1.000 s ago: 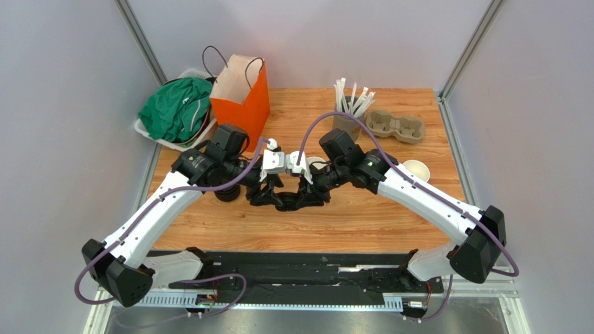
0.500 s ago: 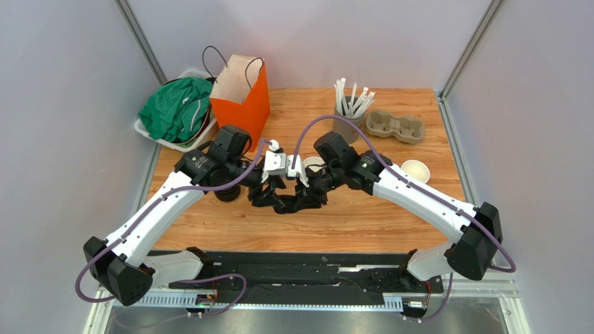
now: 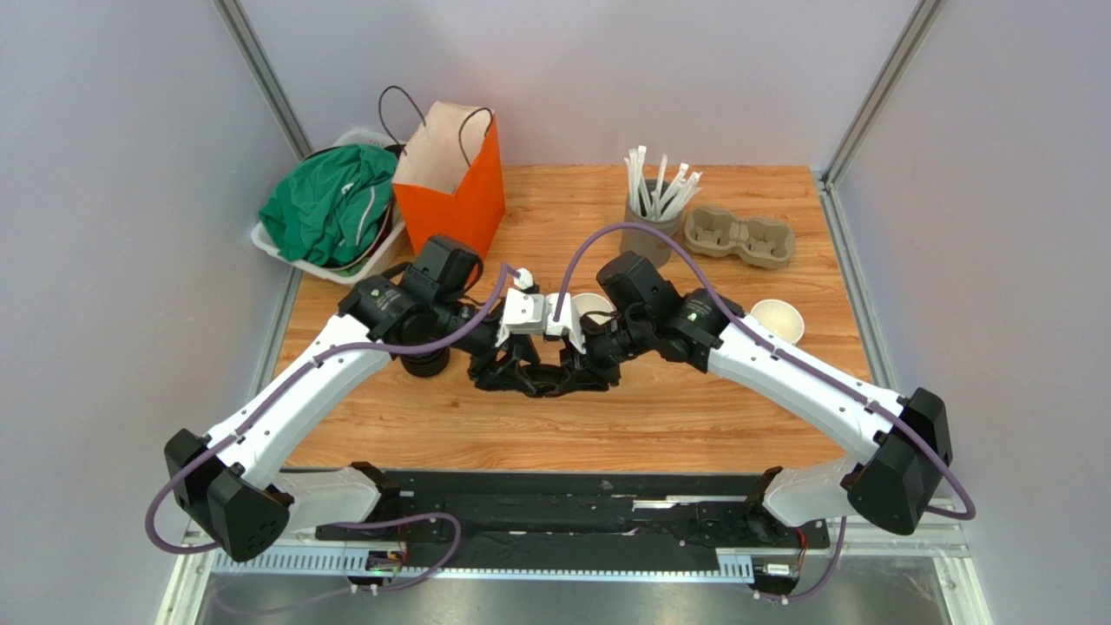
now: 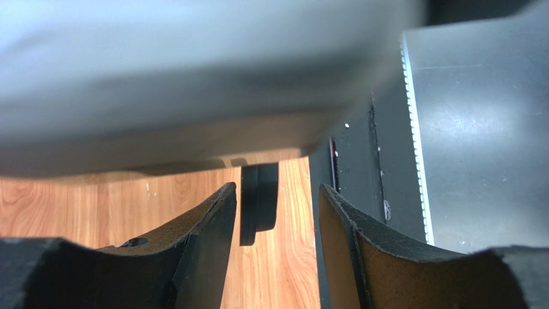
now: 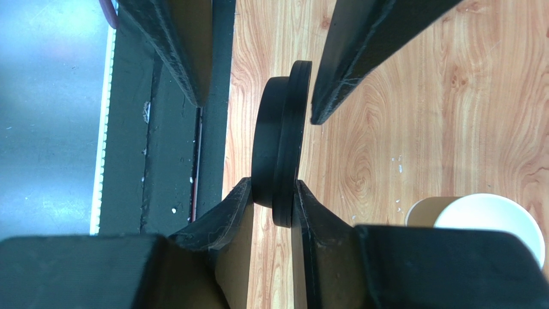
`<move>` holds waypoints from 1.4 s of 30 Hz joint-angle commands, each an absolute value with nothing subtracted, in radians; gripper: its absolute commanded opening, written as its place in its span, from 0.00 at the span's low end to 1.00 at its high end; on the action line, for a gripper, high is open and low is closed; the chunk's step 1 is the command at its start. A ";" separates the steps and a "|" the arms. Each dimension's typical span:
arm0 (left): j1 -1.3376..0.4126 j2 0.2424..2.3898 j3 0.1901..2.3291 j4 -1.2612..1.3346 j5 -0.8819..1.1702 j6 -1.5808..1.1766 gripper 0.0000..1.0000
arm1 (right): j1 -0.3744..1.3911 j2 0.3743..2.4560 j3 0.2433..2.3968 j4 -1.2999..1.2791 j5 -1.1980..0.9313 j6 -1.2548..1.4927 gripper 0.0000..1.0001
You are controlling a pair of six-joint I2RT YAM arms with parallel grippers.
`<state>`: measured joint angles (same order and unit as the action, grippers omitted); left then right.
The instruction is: Pack the takeout coffee
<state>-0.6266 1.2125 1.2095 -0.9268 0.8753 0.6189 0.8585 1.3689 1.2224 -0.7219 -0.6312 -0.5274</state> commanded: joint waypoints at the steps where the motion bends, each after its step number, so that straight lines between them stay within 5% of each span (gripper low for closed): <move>1: -0.614 1.184 1.241 -0.838 0.839 0.540 0.59 | 0.862 1.302 1.200 -0.620 -0.626 -0.531 0.15; 16: -0.541 1.072 1.178 -0.801 0.999 0.503 0.63 | 0.822 1.295 1.204 -0.591 -0.713 -0.476 0.15; 42: -0.555 1.147 1.134 -0.706 0.989 0.436 0.64 | 0.804 1.284 1.229 -0.588 -0.818 -0.425 0.15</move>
